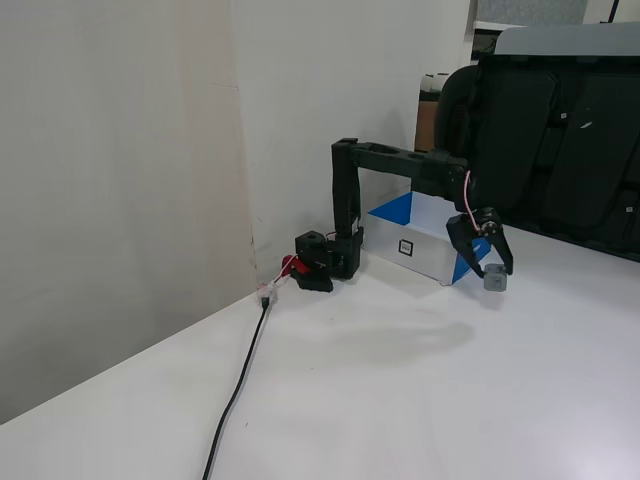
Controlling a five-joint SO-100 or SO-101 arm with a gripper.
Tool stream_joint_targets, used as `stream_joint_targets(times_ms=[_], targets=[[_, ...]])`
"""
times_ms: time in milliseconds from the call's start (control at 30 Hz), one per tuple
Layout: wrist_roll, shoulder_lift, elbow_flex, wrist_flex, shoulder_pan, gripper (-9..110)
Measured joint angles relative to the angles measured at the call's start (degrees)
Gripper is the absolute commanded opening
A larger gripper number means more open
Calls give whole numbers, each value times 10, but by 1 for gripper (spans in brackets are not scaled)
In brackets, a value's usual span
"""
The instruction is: Pick the gray block and keep it in the box.
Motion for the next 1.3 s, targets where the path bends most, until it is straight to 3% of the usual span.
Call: stream_joint_targets(times_ms=[367, 533, 700, 767, 800, 833, 1000, 1067, 1300], targets=[[-33, 307, 181, -19, -159, 0], [-65, 485, 286, -25, -286, 0], [-76, 514, 326, -31, -380, 0], [-76, 514, 342, -41, -385, 13], [-76, 514, 342, -43, -375, 27], [-75, 514, 342, -43, -363, 31], [-71, 549, 356, -60, -325, 25], [-76, 569, 356, -60, -319, 1], [-56, 578, 350, -73, -139, 0]])
